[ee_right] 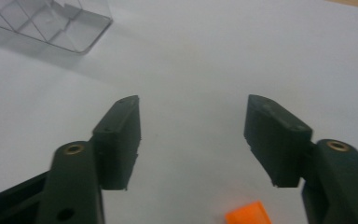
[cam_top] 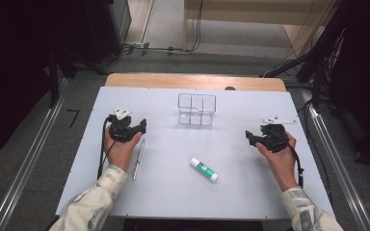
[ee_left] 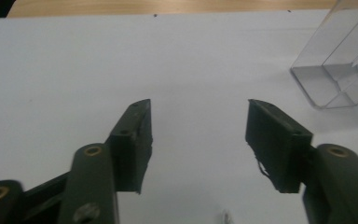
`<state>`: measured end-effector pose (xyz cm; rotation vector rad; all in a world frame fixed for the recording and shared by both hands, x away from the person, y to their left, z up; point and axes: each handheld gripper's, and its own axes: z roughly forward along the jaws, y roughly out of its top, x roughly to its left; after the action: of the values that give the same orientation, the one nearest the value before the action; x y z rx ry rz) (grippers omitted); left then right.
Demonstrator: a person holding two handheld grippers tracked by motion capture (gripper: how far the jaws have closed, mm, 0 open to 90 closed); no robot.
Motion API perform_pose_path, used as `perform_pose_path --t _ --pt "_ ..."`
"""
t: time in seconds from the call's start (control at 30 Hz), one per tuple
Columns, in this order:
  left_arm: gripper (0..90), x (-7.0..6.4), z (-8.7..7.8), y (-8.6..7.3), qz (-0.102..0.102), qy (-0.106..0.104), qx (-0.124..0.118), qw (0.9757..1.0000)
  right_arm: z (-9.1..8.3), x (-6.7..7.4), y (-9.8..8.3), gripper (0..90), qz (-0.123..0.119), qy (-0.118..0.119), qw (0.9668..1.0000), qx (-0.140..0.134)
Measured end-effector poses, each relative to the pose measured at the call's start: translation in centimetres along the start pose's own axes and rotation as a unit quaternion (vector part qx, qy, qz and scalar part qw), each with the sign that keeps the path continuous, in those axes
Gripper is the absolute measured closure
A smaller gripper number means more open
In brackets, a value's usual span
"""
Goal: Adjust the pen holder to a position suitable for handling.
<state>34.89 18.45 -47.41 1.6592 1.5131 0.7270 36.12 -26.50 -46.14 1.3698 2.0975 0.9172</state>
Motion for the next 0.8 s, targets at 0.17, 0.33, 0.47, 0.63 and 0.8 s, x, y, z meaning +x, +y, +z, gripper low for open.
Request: perform_pose_path --t 0.17,0.33,0.47,0.63,0.8 --pt "59.7 -1.0 1.7 1.6 0.016 -0.019 0.013 0.9996 1.7 1.0 1.6 52.5 -0.010 0.021 0.9997 0.003" --pt "74.3 -2.1 3.2 2.8 0.025 -0.025 0.020 0.9992 4.1 2.2 2.9 70.6 -0.003 0.036 0.9993 0.008" --pt "88.0 -3.3 4.4 3.4 0.030 -0.029 0.024 0.9989 5.7 3.3 4.3 85.1 -0.011 0.040 0.9991 0.008" --pt "90.0 -4.8 5.7 4.1 0.056 -0.037 0.036 0.9971 6.9 4.6 5.9 87.7 -0.018 0.037 0.9991 0.013" --pt "90.0 -6.1 7.2 4.6 0.068 -0.046 0.052 0.9953 8.0 5.4 6.5 87.7 -0.014 0.035 0.9991 0.020"
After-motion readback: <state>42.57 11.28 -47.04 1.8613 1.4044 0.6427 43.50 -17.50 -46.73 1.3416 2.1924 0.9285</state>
